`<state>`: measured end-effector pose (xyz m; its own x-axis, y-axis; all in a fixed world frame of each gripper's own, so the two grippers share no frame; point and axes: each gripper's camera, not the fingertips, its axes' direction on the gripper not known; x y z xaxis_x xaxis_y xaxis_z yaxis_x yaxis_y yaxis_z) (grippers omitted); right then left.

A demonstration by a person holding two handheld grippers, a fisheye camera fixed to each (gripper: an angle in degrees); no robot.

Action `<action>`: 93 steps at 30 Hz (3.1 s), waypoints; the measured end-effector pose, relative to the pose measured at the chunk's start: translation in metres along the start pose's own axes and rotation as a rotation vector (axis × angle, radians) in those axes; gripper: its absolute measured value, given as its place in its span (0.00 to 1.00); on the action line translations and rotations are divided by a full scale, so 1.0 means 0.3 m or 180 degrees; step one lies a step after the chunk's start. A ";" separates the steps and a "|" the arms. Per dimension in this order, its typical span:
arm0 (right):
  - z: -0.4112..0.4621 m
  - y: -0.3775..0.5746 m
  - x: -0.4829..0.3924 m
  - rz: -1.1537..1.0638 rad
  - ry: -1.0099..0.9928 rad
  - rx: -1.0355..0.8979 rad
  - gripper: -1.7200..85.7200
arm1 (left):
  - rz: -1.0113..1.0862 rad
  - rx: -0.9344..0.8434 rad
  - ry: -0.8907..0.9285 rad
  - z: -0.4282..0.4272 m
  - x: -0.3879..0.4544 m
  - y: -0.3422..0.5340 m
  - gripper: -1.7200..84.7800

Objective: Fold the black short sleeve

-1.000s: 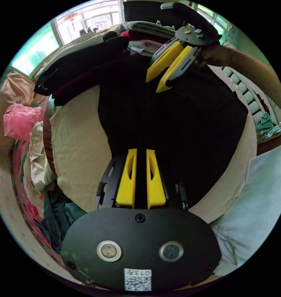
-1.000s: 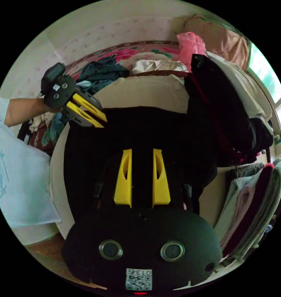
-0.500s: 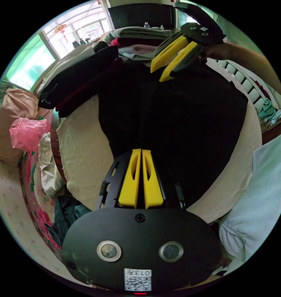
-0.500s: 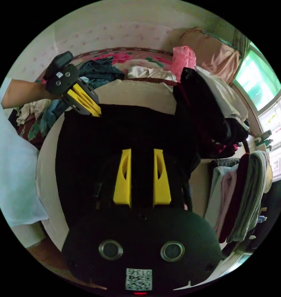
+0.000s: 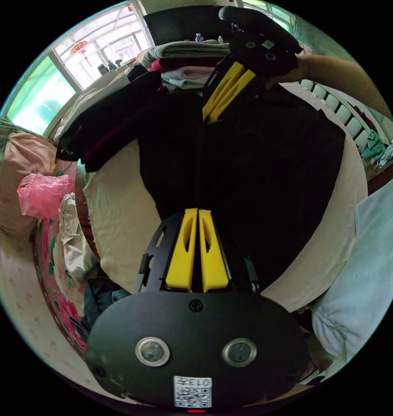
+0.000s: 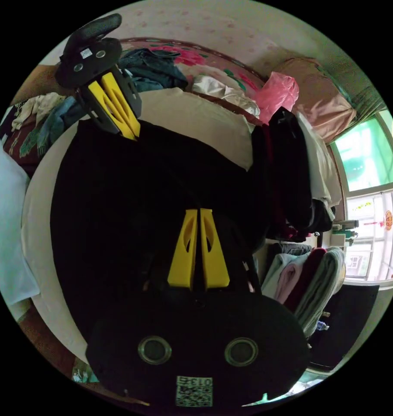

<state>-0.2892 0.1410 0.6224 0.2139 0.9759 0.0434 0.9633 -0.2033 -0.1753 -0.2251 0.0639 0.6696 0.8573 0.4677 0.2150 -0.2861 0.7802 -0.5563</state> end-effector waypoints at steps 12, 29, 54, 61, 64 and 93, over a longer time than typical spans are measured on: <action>-0.215 0.257 -0.413 0.0995 -0.0134 -0.0109 0.03 | 0.0963 0.0142 -0.0595 -0.086 0.271 0.068 0.02; -0.146 0.649 -0.516 0.1885 -0.0361 0.0114 0.10 | 0.0231 -0.0011 -0.0565 -0.112 0.155 0.193 0.02; 0.128 1.754 0.088 0.3717 -0.0007 -0.0088 0.10 | -0.1126 0.0651 0.0328 0.070 -0.639 -0.090 0.15; 0.262 2.048 0.383 0.4139 -0.0206 -0.0474 0.14 | -0.1240 0.0508 0.0968 0.247 -0.944 -0.335 0.24; 0.341 2.084 0.440 0.3961 -0.0427 -0.0651 0.15 | -0.1190 0.0493 0.1232 0.294 -1.010 -0.381 0.23; -0.032 1.855 -0.300 0.3247 0.0913 -0.0470 0.04 | -0.0330 0.0787 0.1192 -0.056 -0.785 0.170 0.03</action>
<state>0.2292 -0.0607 0.5303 0.9412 0.2880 0.1766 0.3136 -0.9392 -0.1396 -0.4344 -0.0136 0.5771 0.9694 0.2351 -0.0708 -0.2451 0.9119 -0.3292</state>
